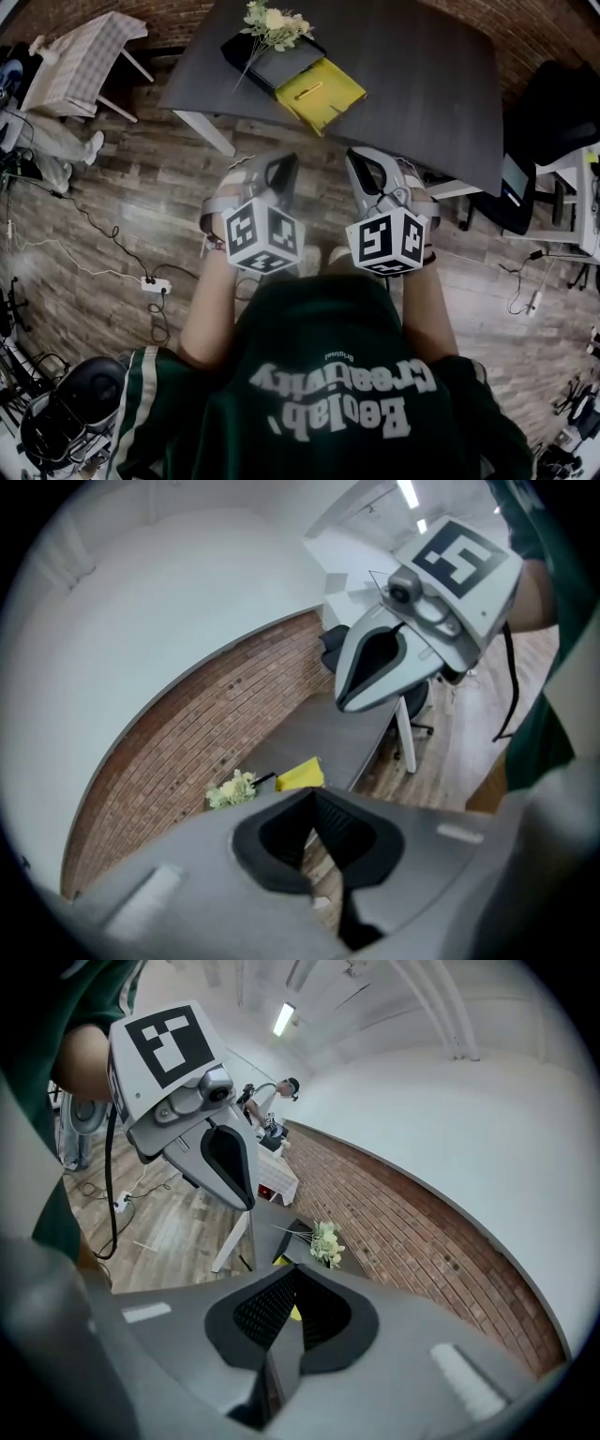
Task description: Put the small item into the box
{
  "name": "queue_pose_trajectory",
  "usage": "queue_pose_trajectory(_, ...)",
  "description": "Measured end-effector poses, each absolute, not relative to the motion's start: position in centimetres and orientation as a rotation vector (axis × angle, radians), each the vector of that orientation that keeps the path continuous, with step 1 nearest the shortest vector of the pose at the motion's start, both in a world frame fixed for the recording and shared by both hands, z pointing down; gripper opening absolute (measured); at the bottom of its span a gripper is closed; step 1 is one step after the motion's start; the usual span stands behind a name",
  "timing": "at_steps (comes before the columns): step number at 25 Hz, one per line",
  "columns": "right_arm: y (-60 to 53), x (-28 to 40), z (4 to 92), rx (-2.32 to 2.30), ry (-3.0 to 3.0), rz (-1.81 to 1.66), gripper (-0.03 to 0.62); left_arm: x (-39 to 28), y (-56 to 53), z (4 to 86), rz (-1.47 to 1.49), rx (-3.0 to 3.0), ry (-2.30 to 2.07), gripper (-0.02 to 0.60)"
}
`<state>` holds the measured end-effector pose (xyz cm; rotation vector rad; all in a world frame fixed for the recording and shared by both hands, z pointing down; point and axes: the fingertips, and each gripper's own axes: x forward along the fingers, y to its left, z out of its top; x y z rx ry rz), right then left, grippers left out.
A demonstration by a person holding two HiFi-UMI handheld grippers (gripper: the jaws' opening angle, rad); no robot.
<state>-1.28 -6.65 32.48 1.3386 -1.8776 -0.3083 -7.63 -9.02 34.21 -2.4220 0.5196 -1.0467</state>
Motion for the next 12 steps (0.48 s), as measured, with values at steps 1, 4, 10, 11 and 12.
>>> queue_pose_trajectory(1, -6.3, -1.1, 32.3, 1.342, -1.873, -0.311, 0.005, -7.5, -8.8, 34.1, -1.042, -2.42, 0.519, 0.002)
queue_pose_trajectory(4, -5.5, -0.8, 31.8, 1.354, -1.869, -0.319, 0.006, -7.2, -8.1, 33.5, -1.027, -2.411, 0.521, 0.002)
queue_pose_trajectory(10, -3.1, -1.1, 31.6, 1.335, -1.91, -0.325, 0.006, -7.1, -6.2, 32.5, -1.02, -2.381, 0.553, 0.002)
queue_pose_trajectory(11, -2.6, -1.2, 31.6, 1.323, -1.926, -0.323, 0.005, -7.1, -5.8, 32.3, -1.022, -2.378, 0.558, 0.002)
queue_pose_trajectory(12, -2.1, -1.3, 31.5, 1.312, -1.939, -0.325, 0.006, -7.0, -5.3, 32.2, -1.024, -2.375, 0.564, 0.002)
